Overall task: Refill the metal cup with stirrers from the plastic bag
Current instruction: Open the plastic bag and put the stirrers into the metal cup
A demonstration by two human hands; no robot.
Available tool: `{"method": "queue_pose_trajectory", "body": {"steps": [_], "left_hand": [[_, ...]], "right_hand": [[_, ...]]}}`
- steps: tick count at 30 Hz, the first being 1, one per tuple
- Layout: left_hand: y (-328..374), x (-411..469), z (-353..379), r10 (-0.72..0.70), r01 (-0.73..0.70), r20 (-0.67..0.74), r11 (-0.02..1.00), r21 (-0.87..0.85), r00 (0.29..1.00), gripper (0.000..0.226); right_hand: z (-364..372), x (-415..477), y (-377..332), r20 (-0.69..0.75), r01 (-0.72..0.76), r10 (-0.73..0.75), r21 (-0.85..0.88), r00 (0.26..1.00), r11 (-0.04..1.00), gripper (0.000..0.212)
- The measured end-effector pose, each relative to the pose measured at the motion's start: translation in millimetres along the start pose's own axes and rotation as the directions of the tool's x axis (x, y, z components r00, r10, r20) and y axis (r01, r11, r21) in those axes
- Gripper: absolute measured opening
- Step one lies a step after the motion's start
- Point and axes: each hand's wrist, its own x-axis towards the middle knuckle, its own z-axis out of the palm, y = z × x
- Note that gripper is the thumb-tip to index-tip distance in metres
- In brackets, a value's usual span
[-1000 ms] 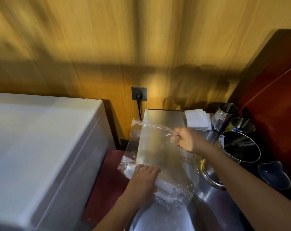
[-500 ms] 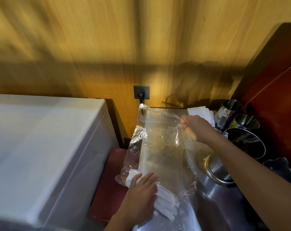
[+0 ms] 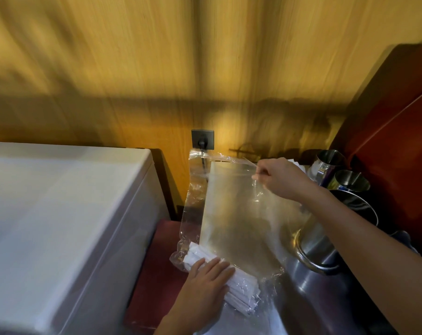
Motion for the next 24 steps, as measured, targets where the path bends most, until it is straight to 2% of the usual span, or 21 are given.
{"method": "queue_pose_trajectory", "body": {"steps": [5, 7, 8, 10, 13, 14, 15, 17, 18, 19, 20, 22, 24], "left_hand": [[3.1, 9.4, -11.5, -0.022, 0.025, -0.037, 0.996, 0.088, 0.999, 0.051], [9.3, 23.3, -35.0, -0.004, 0.009, -0.16, 1.0, 0.028, 0.987, 0.041], [13.9, 33.5, -52.2, 0.047, -0.052, -0.268, 0.999, -0.012, 0.962, 0.03], [28.6, 57.5, -96.4, 0.161, -0.204, -0.478, 0.978, -0.041, 0.864, 0.019], [50.6, 94.0, -161.6, 0.265, -0.279, -0.576, 0.958, 0.067, 0.773, 0.029], [55.2, 106.4, -178.1, 0.277, -0.255, -0.56, 0.96, 0.119, 0.781, 0.037], [58.3, 118.9, -192.2, 0.263, -0.214, -0.478, 0.964, 0.156, 0.838, 0.052], [56.9, 142.8, -209.7, 0.097, -0.069, -0.152, 0.981, 0.183, 0.984, 0.088], [55.1, 153.0, -214.5, 0.005, -0.005, 0.001, 0.98, 0.197, 1.0, 0.094], [53.0, 160.2, -217.5, -0.068, 0.045, 0.098, 0.975, 0.22, 0.993, 0.086], [51.4, 165.5, -218.9, -0.109, 0.075, 0.125, 0.965, 0.253, 0.986, 0.066], [46.1, 171.7, -217.6, -0.099, 0.071, 0.074, 0.946, 0.316, 0.992, 0.024], [41.0, 173.1, -215.0, -0.076, 0.059, 0.038, 0.943, 0.326, 0.996, 0.014]], "right_hand": [[-20.5, -5.2, -20.3, 0.098, 0.103, -0.101, -0.008, 0.99, 0.995, 0.016], [-28.3, -7.9, -29.2, 0.135, 0.137, -0.135, -0.007, 0.982, 0.991, 0.018], [-31.6, -8.5, -33.0, 0.16, 0.147, -0.144, -0.01, 0.977, 0.989, 0.019], [-38.3, -9.3, -40.7, 0.204, 0.157, -0.147, -0.033, 0.968, 0.987, 0.018], [-47.2, -13.3, -49.6, 0.25, 0.166, -0.163, 0.013, 0.954, 0.986, 0.029], [-48.9, -15.6, -50.9, 0.26, 0.164, -0.164, 0.022, 0.952, 0.986, 0.029], [-49.9, -17.6, -51.8, 0.258, 0.163, -0.157, -0.002, 0.953, 0.987, 0.023], [-48.6, -17.4, -49.7, 0.205, 0.167, -0.153, -0.049, 0.967, 0.985, 0.013], [-47.5, -15.9, -46.7, 0.188, 0.166, -0.155, -0.043, 0.97, 0.985, 0.013], [-47.7, -15.6, -44.6, 0.177, 0.16, -0.153, -0.027, 0.972, 0.987, 0.012], [-48.5, -15.7, -42.1, 0.174, 0.157, -0.152, -0.017, 0.973, 0.987, 0.01], [-51.9, -16.9, -35.7, 0.155, 0.134, -0.134, 0.006, 0.979, 0.991, 0.007], [-55.3, -20.1, -28.3, 0.121, 0.124, -0.125, 0.018, 0.985, 0.992, 0.014]]}}
